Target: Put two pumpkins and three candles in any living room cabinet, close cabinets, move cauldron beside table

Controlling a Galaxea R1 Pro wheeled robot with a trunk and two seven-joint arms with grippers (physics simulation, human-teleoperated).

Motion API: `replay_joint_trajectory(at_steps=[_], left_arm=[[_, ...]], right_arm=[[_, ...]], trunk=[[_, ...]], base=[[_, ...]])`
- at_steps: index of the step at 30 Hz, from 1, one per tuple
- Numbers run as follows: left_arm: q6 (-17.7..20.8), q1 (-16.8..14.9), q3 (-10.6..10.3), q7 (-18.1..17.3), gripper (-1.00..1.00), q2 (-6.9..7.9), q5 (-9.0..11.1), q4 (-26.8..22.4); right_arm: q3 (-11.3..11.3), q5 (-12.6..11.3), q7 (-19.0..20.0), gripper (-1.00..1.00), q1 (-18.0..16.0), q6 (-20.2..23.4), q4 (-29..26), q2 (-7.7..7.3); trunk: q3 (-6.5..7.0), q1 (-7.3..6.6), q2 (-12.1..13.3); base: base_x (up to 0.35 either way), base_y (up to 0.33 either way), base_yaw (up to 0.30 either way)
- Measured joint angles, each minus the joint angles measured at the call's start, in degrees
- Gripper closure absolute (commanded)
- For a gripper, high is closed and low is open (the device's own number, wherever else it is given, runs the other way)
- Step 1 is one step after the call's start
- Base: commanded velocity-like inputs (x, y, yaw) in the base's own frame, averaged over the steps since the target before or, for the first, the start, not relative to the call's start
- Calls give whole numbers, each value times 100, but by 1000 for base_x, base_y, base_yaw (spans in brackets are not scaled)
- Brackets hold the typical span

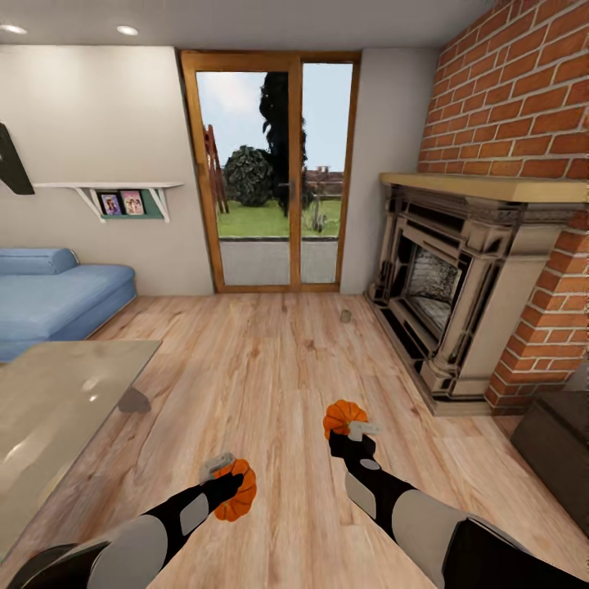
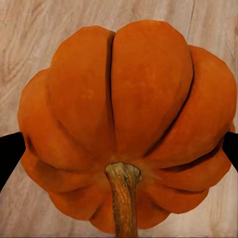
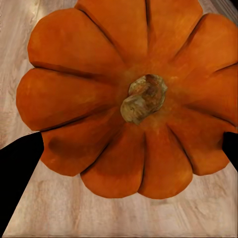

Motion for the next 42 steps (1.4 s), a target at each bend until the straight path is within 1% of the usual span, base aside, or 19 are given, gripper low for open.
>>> replay_joint_trajectory(at_steps=[42], left_arm=[[8,51,8,-26,100,3,8,0]], right_arm=[[16,5,0,100,44,0,-9,11]], trunk=[[0,0,0]], base=[[-329,0,0]])
